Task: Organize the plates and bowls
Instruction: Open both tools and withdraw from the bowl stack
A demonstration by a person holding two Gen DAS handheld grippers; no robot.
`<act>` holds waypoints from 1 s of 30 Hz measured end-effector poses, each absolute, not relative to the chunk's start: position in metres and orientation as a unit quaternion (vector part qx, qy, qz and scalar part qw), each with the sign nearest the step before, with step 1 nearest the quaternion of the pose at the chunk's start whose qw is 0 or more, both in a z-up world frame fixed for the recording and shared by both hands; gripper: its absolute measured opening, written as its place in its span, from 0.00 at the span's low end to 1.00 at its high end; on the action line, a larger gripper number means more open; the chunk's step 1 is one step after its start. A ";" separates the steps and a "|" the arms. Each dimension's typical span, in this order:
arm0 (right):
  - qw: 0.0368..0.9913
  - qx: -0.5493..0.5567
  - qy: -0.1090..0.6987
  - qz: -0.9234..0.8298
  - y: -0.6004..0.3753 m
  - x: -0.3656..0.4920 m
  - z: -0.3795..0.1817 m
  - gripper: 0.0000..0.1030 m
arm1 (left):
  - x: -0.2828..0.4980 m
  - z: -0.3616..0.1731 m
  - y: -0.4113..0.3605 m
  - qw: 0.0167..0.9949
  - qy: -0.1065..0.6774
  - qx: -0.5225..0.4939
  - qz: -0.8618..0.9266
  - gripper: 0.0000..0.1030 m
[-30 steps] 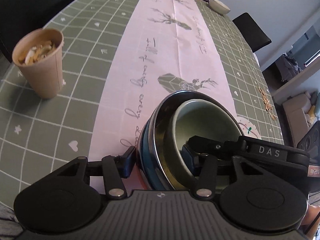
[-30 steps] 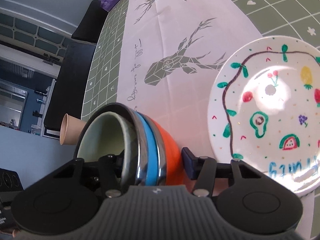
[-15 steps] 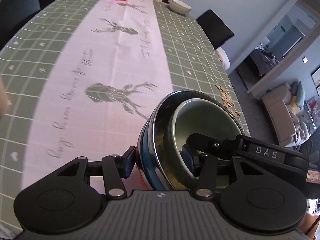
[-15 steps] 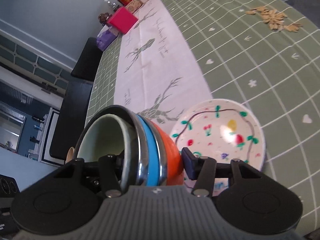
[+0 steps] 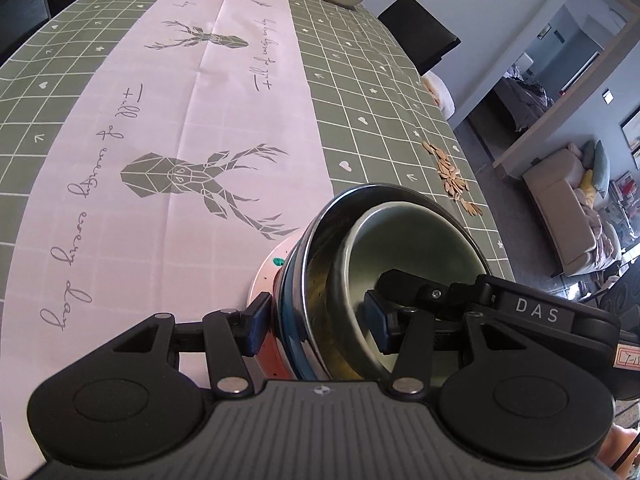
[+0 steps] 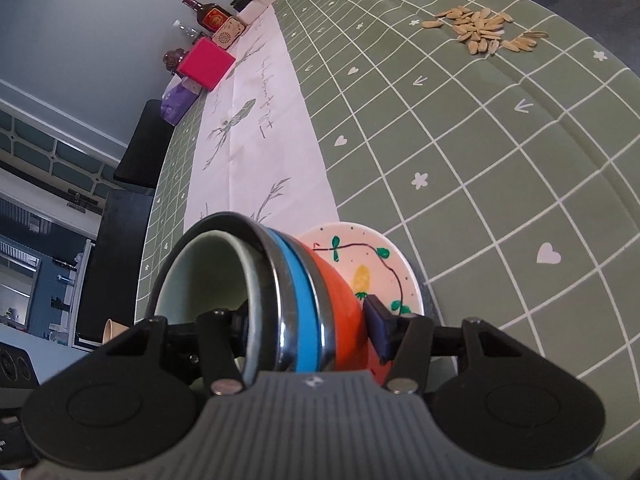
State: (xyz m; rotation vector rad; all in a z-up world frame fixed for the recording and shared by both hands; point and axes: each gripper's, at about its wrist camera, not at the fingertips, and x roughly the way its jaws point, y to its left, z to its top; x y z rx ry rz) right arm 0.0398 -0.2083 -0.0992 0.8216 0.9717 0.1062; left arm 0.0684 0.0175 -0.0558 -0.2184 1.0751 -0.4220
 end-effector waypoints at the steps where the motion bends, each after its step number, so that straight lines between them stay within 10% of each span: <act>1: 0.805 0.382 0.451 0.049 -0.208 0.040 -0.099 0.50 | 0.067 -0.054 0.018 0.835 0.502 -0.098 -0.201 0.55; 4: 0.832 0.359 0.422 0.041 -0.209 0.035 -0.088 0.49 | 0.059 -0.047 0.017 0.861 0.469 -0.068 -0.185 0.71; 7: 0.871 0.323 0.369 0.017 -0.211 0.021 -0.065 0.71 | 0.047 -0.037 0.020 0.890 0.428 -0.034 -0.153 0.83; 30: 0.952 0.095 0.290 -0.003 -0.152 -0.047 -0.014 0.84 | -0.026 0.011 0.029 0.960 0.266 0.000 -0.088 0.87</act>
